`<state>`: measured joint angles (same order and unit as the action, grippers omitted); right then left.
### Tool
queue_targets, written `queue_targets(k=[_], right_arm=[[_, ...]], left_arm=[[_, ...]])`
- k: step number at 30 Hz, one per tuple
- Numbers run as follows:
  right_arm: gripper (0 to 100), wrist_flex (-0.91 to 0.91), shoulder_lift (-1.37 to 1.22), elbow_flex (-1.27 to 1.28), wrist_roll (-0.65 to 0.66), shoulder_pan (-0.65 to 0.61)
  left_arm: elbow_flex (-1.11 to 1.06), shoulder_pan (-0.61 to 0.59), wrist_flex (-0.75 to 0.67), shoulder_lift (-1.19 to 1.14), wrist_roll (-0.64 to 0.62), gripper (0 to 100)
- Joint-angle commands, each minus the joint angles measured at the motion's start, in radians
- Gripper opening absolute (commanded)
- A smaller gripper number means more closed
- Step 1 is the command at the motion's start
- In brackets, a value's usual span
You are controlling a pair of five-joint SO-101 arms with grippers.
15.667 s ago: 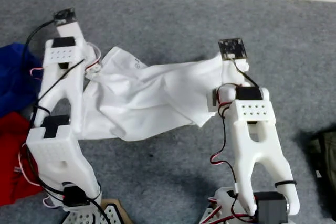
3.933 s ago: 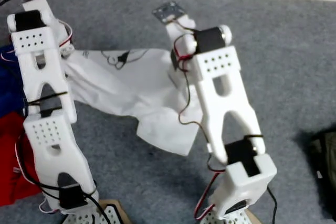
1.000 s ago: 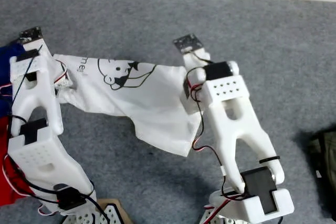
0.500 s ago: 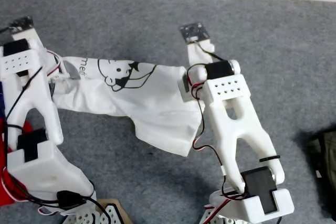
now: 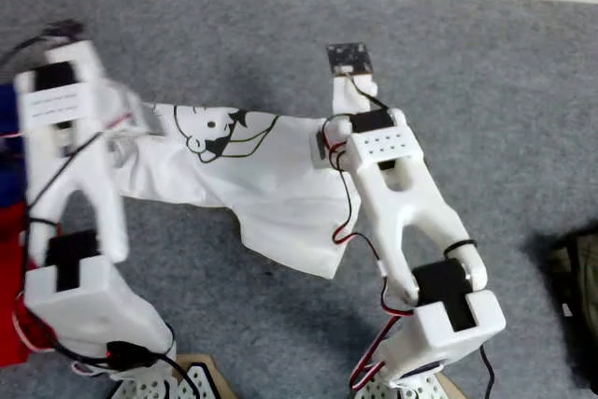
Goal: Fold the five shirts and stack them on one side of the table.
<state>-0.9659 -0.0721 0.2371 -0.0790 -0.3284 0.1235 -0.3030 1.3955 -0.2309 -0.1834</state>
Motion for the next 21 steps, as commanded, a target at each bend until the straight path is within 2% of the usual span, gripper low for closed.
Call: queue_targets(k=[1,5,8,10,15,21], right_arm=[[20.2,0.021,0.015,0.002,-0.011,0.013],[18.6,0.021,0.015,0.004,-0.011,0.025],[9.4,0.021,0.015,-0.002,-0.011,0.036],[4.0,0.021,0.015,-0.002,-0.011,0.039],[3.5,0.053,0.015,-0.005,-0.011,0.033],[5.7,0.124,0.007,-0.001,-0.003,0.022]], left_arm=[[0.004,0.127,-0.077,-0.033,-0.103,32],[0.01,0.174,-0.147,-0.139,-0.236,32],[0.01,0.188,-0.184,-0.194,-0.311,29],[0.01,0.189,-0.221,-0.2,-0.321,21],[0.03,0.15,-0.322,-0.202,-0.319,0],[-0.002,0.151,-0.344,-0.213,-0.321,1]])
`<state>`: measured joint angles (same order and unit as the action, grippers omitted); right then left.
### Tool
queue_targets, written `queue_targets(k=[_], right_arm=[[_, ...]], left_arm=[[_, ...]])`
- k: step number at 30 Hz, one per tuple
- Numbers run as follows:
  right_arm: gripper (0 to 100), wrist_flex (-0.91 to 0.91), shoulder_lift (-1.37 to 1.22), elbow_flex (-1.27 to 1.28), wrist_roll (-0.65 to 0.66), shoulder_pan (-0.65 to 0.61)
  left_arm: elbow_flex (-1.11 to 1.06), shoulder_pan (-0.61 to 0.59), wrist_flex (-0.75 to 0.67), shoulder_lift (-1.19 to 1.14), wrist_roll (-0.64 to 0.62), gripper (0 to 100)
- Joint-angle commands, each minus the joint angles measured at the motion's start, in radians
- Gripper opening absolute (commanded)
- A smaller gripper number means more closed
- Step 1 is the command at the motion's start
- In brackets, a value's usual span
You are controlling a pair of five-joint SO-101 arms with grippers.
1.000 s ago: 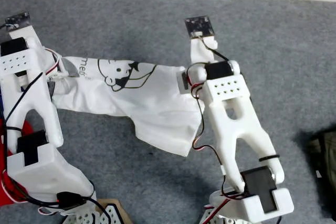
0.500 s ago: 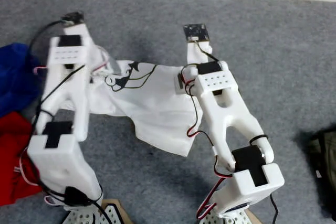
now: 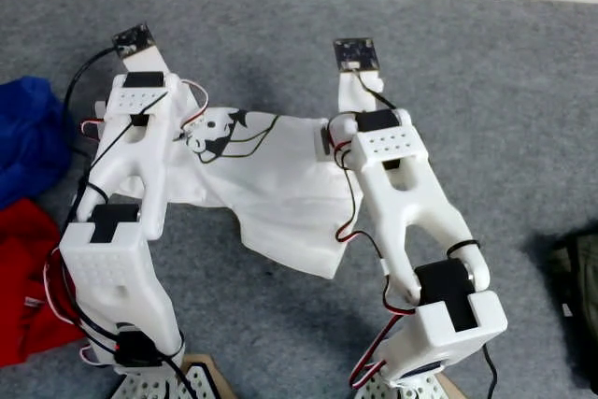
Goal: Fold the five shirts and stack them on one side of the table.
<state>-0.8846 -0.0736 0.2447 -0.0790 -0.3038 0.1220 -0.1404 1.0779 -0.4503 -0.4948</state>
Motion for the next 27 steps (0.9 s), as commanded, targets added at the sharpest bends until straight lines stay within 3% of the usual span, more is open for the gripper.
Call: queue_targets(k=[1,5,27], right_arm=[[8.4,0.056,0.008,-0.01,-0.003,-0.002],[15.9,0.113,0.005,-0.002,-0.003,-0.03],[15.9,0.186,-0.308,-0.217,-0.003,-0.05]], left_arm=[[-0.018,-0.012,-0.046,0.008,-0.009,1],[-0.084,-0.013,-0.112,0.01,-0.009,1],[-0.111,-0.058,-0.138,0.008,-0.008,1]])
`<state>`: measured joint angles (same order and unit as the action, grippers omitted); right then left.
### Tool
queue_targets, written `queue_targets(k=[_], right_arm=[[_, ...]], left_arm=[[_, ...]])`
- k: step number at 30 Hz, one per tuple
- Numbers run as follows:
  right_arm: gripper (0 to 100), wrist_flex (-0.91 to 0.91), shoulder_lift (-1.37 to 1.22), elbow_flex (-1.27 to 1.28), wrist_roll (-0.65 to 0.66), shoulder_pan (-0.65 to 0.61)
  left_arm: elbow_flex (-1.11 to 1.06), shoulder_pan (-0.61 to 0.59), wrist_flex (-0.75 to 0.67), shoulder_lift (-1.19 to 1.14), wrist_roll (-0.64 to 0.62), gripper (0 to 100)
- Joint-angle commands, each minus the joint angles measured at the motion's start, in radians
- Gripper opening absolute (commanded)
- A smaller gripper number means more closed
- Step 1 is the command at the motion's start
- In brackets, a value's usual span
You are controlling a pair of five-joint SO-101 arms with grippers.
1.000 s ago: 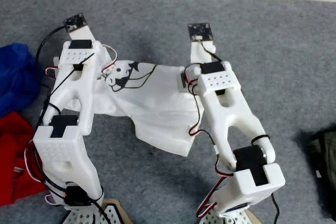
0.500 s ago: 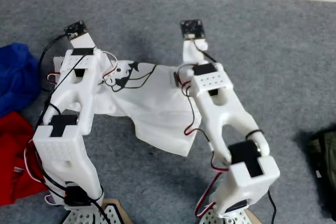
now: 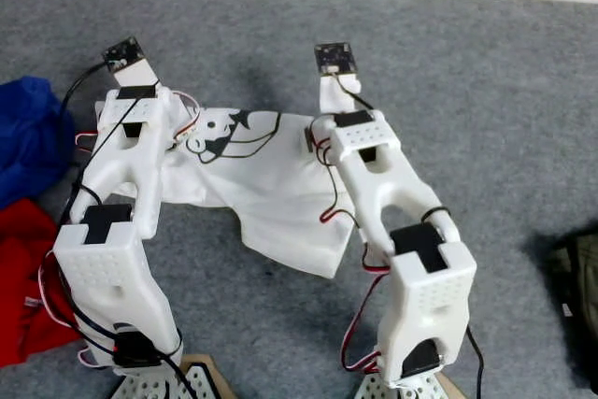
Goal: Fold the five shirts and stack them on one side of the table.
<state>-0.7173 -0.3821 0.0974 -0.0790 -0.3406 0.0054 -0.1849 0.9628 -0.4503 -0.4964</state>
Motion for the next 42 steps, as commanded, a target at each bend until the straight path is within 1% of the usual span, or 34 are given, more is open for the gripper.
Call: queue_targets(k=[1,5,11,18,20,27,35,38,39,42], right_arm=[[15.9,0.019,-0.012,-0.082,-0.003,-0.012],[14.8,0.018,-0.031,-0.11,-0.003,-0.005],[3.3,0.019,-0.028,-0.11,-0.003,0.004],[2.4,0.019,-0.028,-0.11,-0.003,0.008],[0.7,0.021,-0.028,-0.114,-0.003,0.022],[0.7,0.015,-0.028,-0.191,-0.011,0.108],[0.7,0.013,-0.028,-0.216,-0.008,0.122],[2.1,-0.038,-0.025,-0.226,-0.003,0.114],[4.6,-0.064,-0.024,-0.242,-0.003,0.102],[17.3,-0.127,-0.018,-0.28,-0.003,0.064]], left_arm=[[0.004,-0.013,-0.031,0.008,-0.006,1],[0.004,-0.013,-0.035,0.008,-0.006,1],[0.004,-0.013,-0.035,0.007,-0.006,1],[0.004,-0.013,-0.035,0.007,-0.006,1],[0.004,-0.013,-0.035,0.007,-0.006,1],[0.004,-0.012,-0.035,0.007,-0.006,1],[0.027,-0.01,-0.041,-0.038,-0.006,1],[0.039,-0.012,-0.041,-0.047,-0.006,1],[0.039,-0.012,-0.041,-0.047,-0.006,1],[0.039,-0.012,-0.041,-0.047,-0.006,1]])
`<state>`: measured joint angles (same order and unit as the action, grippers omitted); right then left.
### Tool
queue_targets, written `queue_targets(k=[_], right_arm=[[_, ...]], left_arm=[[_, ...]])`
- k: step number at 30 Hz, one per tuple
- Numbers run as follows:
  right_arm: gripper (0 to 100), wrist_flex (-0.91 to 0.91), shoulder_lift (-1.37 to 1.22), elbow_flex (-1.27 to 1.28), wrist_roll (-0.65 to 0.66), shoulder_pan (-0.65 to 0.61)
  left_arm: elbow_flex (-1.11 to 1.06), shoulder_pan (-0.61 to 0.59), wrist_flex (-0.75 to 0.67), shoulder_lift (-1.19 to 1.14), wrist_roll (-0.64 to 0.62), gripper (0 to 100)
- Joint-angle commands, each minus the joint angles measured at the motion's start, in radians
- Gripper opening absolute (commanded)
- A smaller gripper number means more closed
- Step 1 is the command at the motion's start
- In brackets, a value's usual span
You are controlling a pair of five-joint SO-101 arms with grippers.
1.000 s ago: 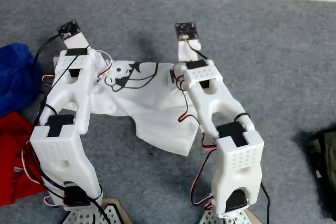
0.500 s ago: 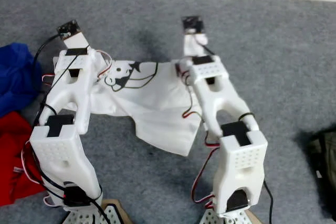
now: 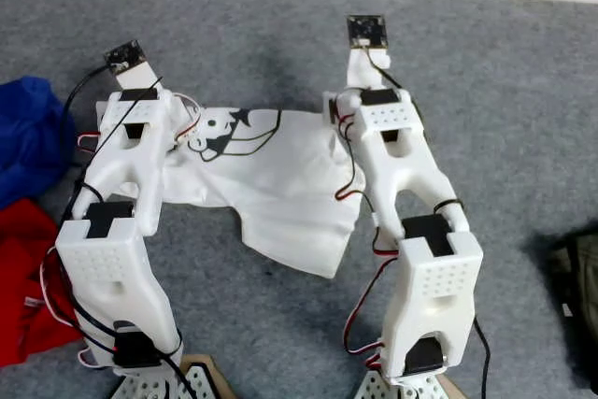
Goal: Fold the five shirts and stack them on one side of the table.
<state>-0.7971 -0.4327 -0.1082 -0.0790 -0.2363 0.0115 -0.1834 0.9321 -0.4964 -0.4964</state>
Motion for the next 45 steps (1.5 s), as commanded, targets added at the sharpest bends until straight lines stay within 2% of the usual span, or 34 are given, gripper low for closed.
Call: queue_targets(k=[1,5,9,22,27,34,45], right_arm=[[20.6,-0.051,0.033,-0.076,-0.003,-0.051],[23.3,-0.053,0.03,-0.073,0.052,-0.088],[23.1,-0.05,0.025,-0.073,0.051,-0.107],[11.0,-0.042,-0.124,-0.131,0.057,-0.127],[2.3,-0.039,-0.119,-0.134,0.055,-0.079],[2.2,-0.056,-0.119,-0.206,0.052,0.007],[2.2,-0.048,-0.128,-0.254,0.058,0.036]], left_arm=[[0.033,-0.013,-0.011,-0.001,-0.006,1],[0.033,-0.013,-0.011,-0.001,-0.006,1],[0.033,-0.013,-0.011,-0.001,-0.006,1],[0.033,-0.013,-0.012,-0.001,-0.006,1],[0.033,-0.013,-0.012,-0.001,-0.006,1],[0.033,-0.013,-0.012,-0.001,-0.006,1],[0.03,-0.013,-0.012,-0.001,-0.006,1]])
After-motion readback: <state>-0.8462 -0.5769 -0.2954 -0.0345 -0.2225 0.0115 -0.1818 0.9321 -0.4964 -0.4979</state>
